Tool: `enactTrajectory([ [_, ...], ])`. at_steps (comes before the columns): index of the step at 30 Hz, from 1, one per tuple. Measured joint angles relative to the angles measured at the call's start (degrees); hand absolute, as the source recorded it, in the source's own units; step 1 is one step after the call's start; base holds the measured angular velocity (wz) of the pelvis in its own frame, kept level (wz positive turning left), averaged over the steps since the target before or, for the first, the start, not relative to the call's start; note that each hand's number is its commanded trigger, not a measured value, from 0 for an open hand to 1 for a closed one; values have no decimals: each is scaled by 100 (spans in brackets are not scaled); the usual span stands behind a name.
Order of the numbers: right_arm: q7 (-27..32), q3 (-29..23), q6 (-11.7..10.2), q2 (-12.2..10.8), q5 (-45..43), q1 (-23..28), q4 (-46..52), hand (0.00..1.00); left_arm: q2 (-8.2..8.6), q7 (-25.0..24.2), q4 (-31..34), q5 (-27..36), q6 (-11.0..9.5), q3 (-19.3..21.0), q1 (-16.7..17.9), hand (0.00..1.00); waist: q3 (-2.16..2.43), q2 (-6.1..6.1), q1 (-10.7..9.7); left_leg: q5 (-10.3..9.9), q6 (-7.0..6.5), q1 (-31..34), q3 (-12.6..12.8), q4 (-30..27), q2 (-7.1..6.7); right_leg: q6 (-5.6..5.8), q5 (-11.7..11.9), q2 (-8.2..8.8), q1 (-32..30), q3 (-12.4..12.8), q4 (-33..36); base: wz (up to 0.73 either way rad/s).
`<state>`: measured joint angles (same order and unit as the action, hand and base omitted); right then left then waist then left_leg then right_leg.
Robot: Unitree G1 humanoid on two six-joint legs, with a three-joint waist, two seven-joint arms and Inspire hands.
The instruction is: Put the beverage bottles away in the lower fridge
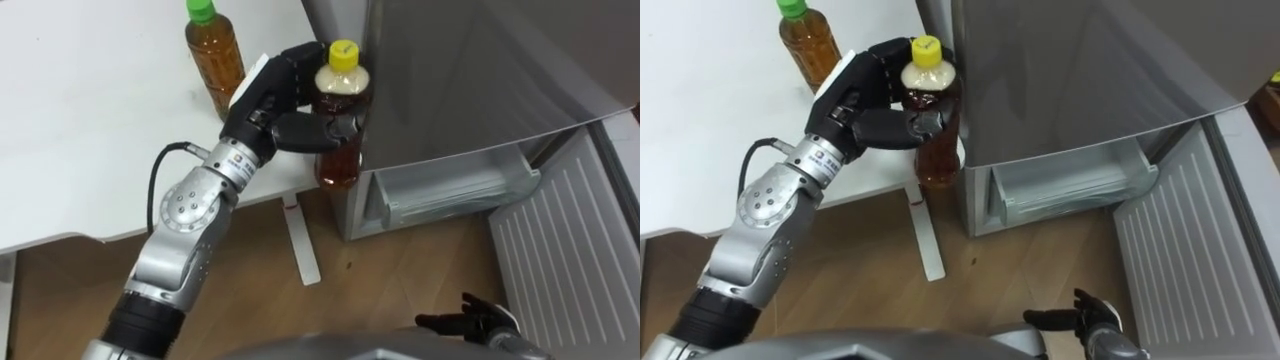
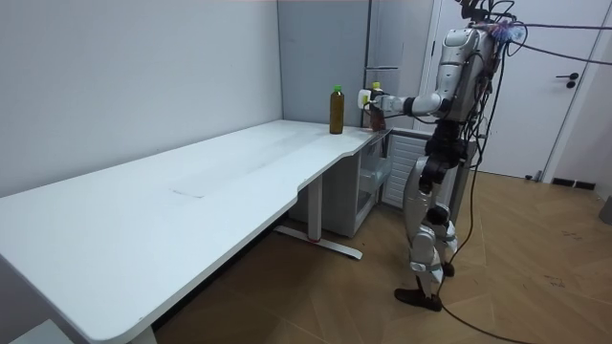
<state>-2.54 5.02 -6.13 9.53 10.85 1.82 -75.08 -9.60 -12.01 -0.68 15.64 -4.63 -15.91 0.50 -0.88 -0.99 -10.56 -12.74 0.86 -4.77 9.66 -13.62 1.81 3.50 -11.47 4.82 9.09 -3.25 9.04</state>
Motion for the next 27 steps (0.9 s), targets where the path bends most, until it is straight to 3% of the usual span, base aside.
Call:
enactTrajectory([
  [2, -1, 1, 0, -6, -23, -1, 1, 0, -7, 0, -30, -4, 10, 0, 0, 100, 0, -7, -1, 0, 0, -2, 8, -4, 3, 0, 0, 0, -1, 0, 5, 0],
  [7, -10, 32, 4, -21, -121, -6, 70, 0, -66, -3, -171, -17, 272, -89, 1, 100, -21, -46, 19, 0, 0, 6, 9, -19, 15, 0, 0, -7, -24, -2, 64, 0],
  [12, -9, 252, -4, -53, -421, -15, 230, 0, -107, -3, -176, -7, 276, -89, -1, 100, 0, -115, 78, -2, 5, 49, 9, -71, 50, -7, 4, -33, -3, -9, 71, 0],
  [17, -1, 286, 10, -42, -703, 37, 563, 0, -111, -2, -165, -3, 275, -84, -4, 100, 16, -90, 210, -4, 6, 129, 2, -110, 52, -17, 11, -34, -66, -14, 79, 0],
  [23, -254, 530, 125, -33, -1044, 220, 1366, 0, -86, -7, -80, 139, 275, -12, -3, 100, 26, -83, 616, -2, 6, 164, -27, -121, 60, -22, 14, -39, -116, -48, 117, 2],
  [27, -517, 759, 143, -52, -1227, 285, 2059, 0, -138, -7, -48, 169, 247, 69, 16, 100, 32, -88, 828, 2, 9, 190, -108, -138, 59, -22, 13, -32, -98, -252, 154, 11],
])
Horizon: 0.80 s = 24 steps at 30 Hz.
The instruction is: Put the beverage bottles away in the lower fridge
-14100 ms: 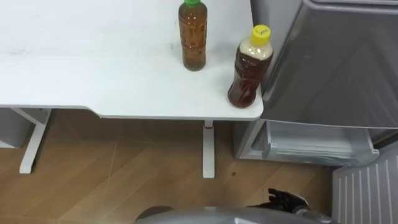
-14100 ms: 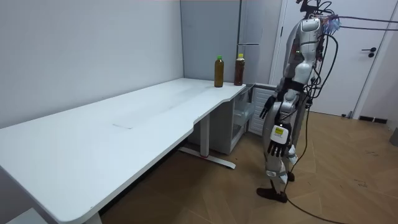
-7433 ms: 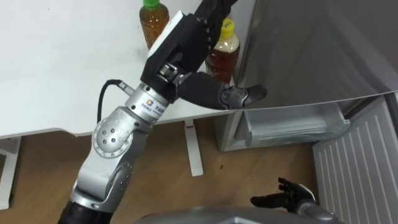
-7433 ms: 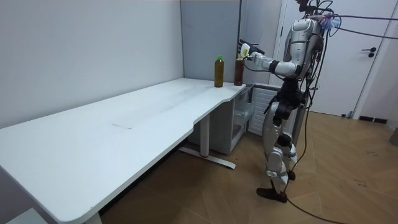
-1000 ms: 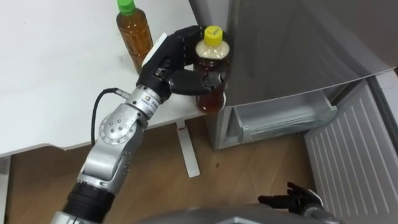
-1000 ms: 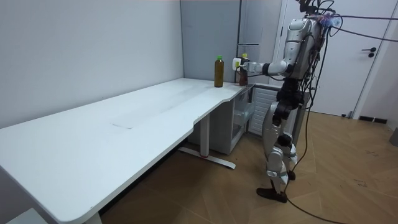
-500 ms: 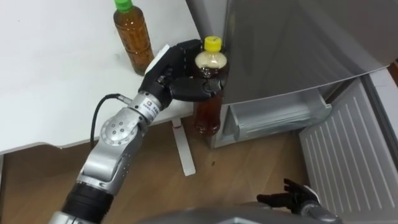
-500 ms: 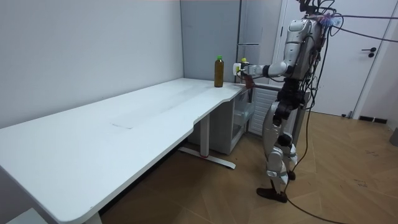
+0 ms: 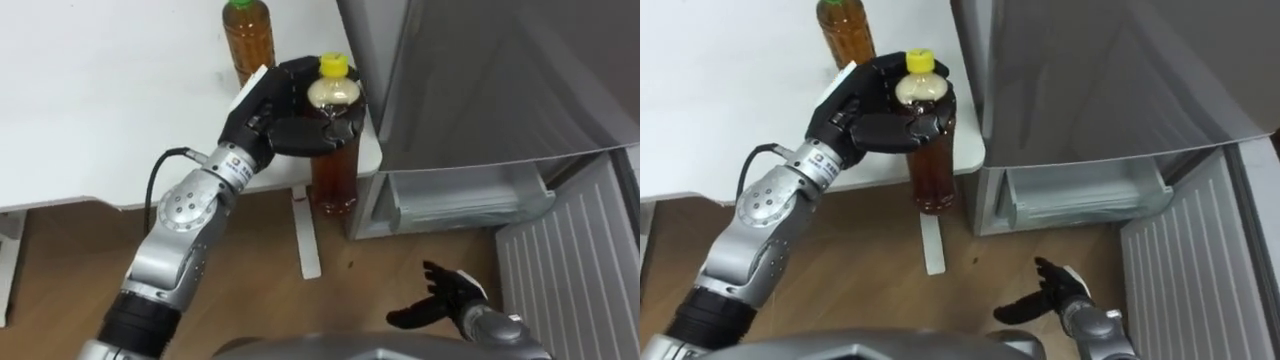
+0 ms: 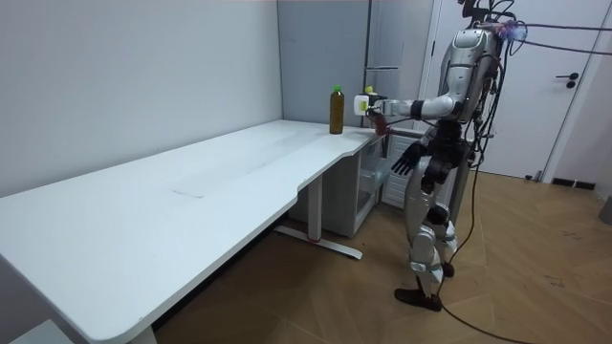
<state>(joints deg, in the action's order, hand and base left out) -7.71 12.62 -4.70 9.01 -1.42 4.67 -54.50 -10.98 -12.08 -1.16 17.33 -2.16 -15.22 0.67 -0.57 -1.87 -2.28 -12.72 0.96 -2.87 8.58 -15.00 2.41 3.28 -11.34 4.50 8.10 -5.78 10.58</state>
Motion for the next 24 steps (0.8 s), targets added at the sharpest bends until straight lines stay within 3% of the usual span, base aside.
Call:
enactTrajectory([
  [6, -228, 45, -27, -64, -420, 1, 856, 0, -65, -14, 9, 4, 0, 237, 155, 100, 14, 16, 254, -1, -1, 55, -123, -86, -1, 0, 0, 10, 27, -226, 4, 11],
  [9, -402, 76, -23, -73, -588, 9, 1224, 0, -70, -14, 313, 5, -6, 512, 271, 100, 15, 18, 264, -1, -1, 171, -273, -181, -13, 0, 0, 12, 26, -379, 6, 24],
  [12, -641, 82, -23, -59, -574, 42, 1683, 0, -68, -15, 600, 186, -186, 597, 432, 100, 15, 22, 263, -1, -1, 227, -405, -248, -24, 0, 0, 13, 66, -541, 6, 23],
  [15, -903, 89, -31, -60, -561, 52, 2123, 0, -57, -36, 693, 326, -283, 592, 576, 100, 22, 39, 275, 0, 1, 266, -451, -264, -27, 0, 0, 9, 71, -594, 5, 10],
  [20, -1329, 264, -16, -51, -510, 137, 2730, 0, 4, -196, 690, 325, -279, 586, 899, 100, 26, 50, 315, 4, 6, 226, -446, -264, -27, 0, 0, 8, 100, -602, 6, 0],
  [24, -1785, 419, 48, -48, -385, 213, 3250, 0, 7, -349, 689, 344, -277, 573, 968, 100, -5, 13, 306, 4, 5, 263, -453, -277, -28, 0, 0, 8, 94, -601, 16, 0],
])
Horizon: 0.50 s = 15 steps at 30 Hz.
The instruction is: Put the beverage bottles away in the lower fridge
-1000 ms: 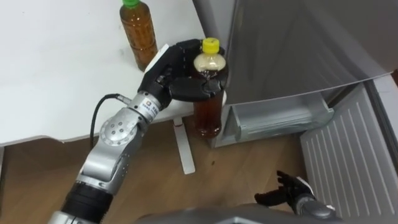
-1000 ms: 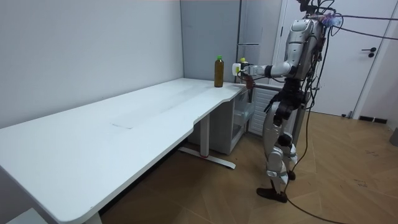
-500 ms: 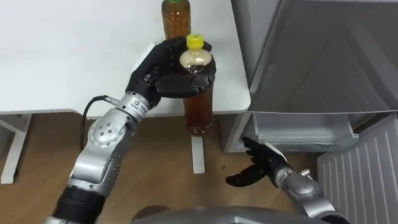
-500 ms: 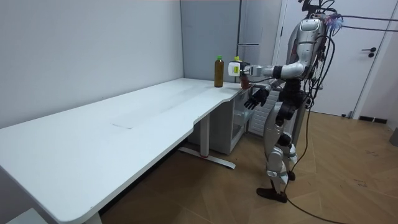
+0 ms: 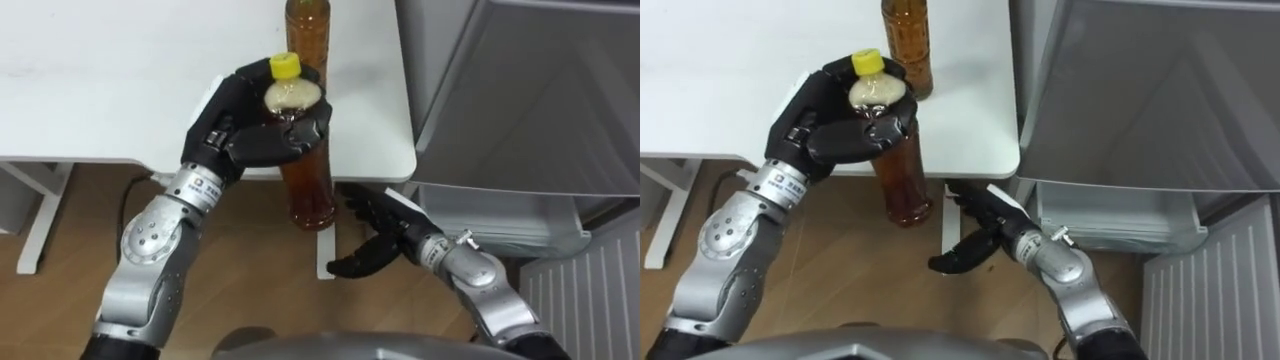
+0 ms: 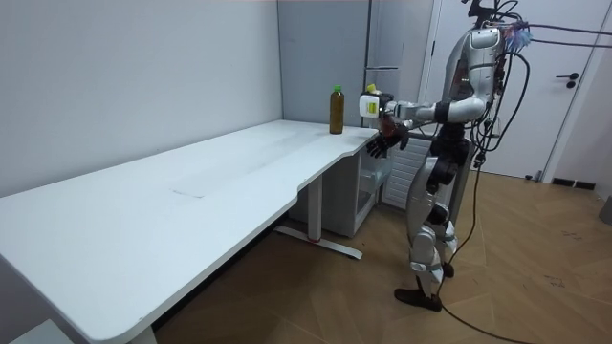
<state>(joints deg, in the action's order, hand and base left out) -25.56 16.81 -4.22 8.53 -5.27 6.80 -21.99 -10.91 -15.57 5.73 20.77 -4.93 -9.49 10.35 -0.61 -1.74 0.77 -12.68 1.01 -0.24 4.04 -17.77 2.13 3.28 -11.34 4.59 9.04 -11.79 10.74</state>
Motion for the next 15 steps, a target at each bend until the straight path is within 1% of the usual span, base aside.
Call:
enactTrajectory([
  [2, -215, 4, 18, 0, 183, 0, 141, 0, 0, -18, -9, 13, 0, -21, 0, 100, -17, -18, -2, -1, -1, 15, -5, 11, -3, 0, 0, 1, -8, 0, 3, 0],
  [3, -379, -4, 71, 13, 350, 2, 203, 0, 1, -60, -15, 36, 3, -33, 5, 100, -23, -36, -8, -1, -2, 54, -9, 5, -3, 0, 0, 2, -33, -1, 8, 0],
  [5, -611, -12, 98, 28, 569, 1, 217, 0, 7, -176, -94, 224, 5, -44, 7, 100, -21, -47, 5, -1, -2, 89, -7, -7, -3, -1, 1, 2, -90, 9, 23, 0],
  [6, -757, -11, 168, 35, 725, 7, 216, 0, 10, -285, -207, 374, 24, -48, 7, 100, -23, -48, 4, -1, -4, 98, -7, -25, -3, -1, 1, 6, -100, 8, 45, 0],
  [9, -1083, -8, 269, 80, 1068, 23, 219, 0, -6, -518, -351, 594, 136, -53, 4, 100, -28, -40, -10, -12, -19, 182, -12, -112, 1, -1, 0, 13, -173, 4, 100, 0],
  [13, -1433, 0, 494, 104, 1467, 29, 224, 0, -62, -746, -519, 614, 256, -104, 2, 100, -33, -35, -12, -33, -48, 260, 7, -143, -9, 0, 0, 31, -214, 3, 106, 0],
  [15, -1558, 8, 561, 103, 1583, 28, 224, 0, -84, -776, -598, 613, 339, -125, 2, 100, -35, -41, -13, -35, -51, 262, 13, -142, -12, 1, 0, 33, -210, 14, 106, 0],
])
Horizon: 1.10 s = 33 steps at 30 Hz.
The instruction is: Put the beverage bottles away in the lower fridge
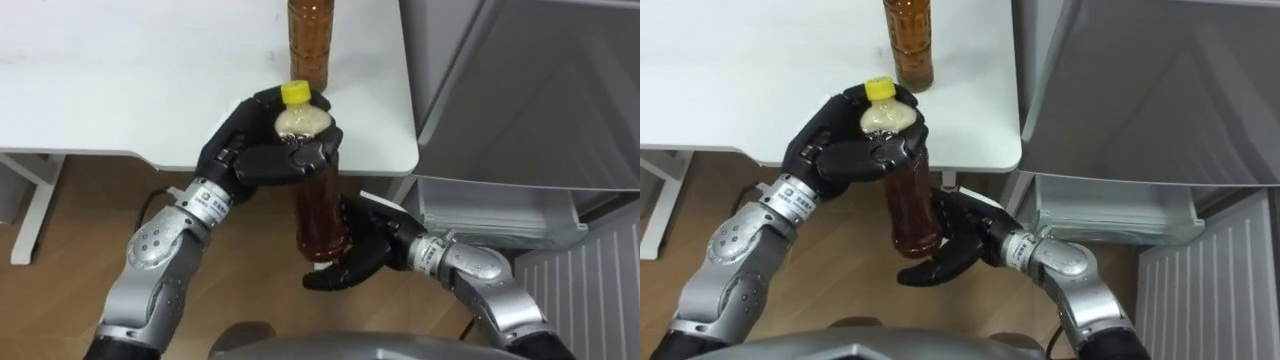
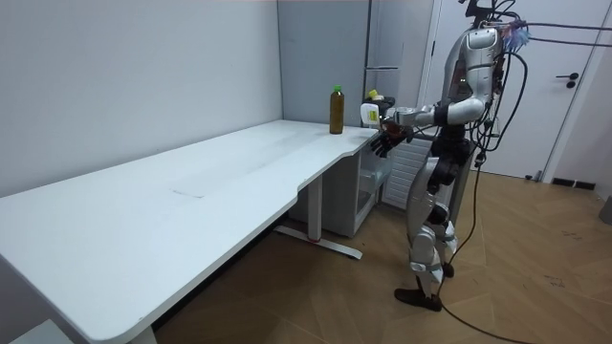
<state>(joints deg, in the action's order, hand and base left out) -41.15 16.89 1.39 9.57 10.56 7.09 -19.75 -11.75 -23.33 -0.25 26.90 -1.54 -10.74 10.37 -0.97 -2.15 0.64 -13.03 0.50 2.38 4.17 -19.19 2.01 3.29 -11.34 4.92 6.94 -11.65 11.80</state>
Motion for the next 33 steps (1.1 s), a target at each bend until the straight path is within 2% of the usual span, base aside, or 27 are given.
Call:
enactTrajectory([
  [4, -227, 159, 122, 37, 280, 1, 6, 0, -2, -119, -21, 0, 125, -35, 0, 100, -6, -10, 86, 1, 0, -1, 2, -2, 1, 0, 0, -3, -1, 12, 0, 0],
  [11, -442, 197, 181, 67, 347, 4, 83, 0, -44, -218, -23, -1, 162, -83, 11, 100, -9, -17, 139, 0, 0, -2, -13, -4, 0, 0, 0, -3, -1, -1, -3, 0],
  [17, -594, 197, 231, 162, 834, 5, 104, 0, -81, -246, -24, -1, 182, -126, 20, 100, -8, -15, 146, 0, 0, -5, -30, -6, -4, 0, 0, -5, -4, -8, -4, 1],
  [22, -632, 220, 250, 248, 1332, 73, 226, 0, -110, -243, -30, -7, 200, -340, 26, 100, -5, -10, 134, 0, 0, 0, -30, -12, -4, 0, 0, -4, -8, -6, -2, 0],
  [23, -645, 218, 250, 251, 1420, 73, 226, 3, -113, -242, -30, -15, 199, -370, 26, 100, -5, -10, 131, 0, 0, 0, -30, -11, -4, 0, 0, -4, -8, -7, -2, 0],
  [25, -651, 240, 249, 253, 1685, 78, 229, 100, -138, -223, -30, -92, 200, -478, 26, 100, -3, -13, 132, 1, 1, -2, -29, -8, -3, 0, 0, -6, -7, 0, -2, 0],
  [28, -616, 316, 257, 304, 1705, 97, 230, 100, -245, -217, -29, -99, 199, -542, 24, 100, 4, -17, 122, 1, 1, -4, -29, -6, -3, 0, 0, -7, -9, 5, 0, 0],
  [33, -311, 324, 373, 393, 1793, 114, 229, 100, -263, -277, -26, -89, 128, -656, 23, 100, 12, -31, 129, 1, 0, -9, -25, -4, -6, 0, 0, -5, -13, 14, -1, 0],
])
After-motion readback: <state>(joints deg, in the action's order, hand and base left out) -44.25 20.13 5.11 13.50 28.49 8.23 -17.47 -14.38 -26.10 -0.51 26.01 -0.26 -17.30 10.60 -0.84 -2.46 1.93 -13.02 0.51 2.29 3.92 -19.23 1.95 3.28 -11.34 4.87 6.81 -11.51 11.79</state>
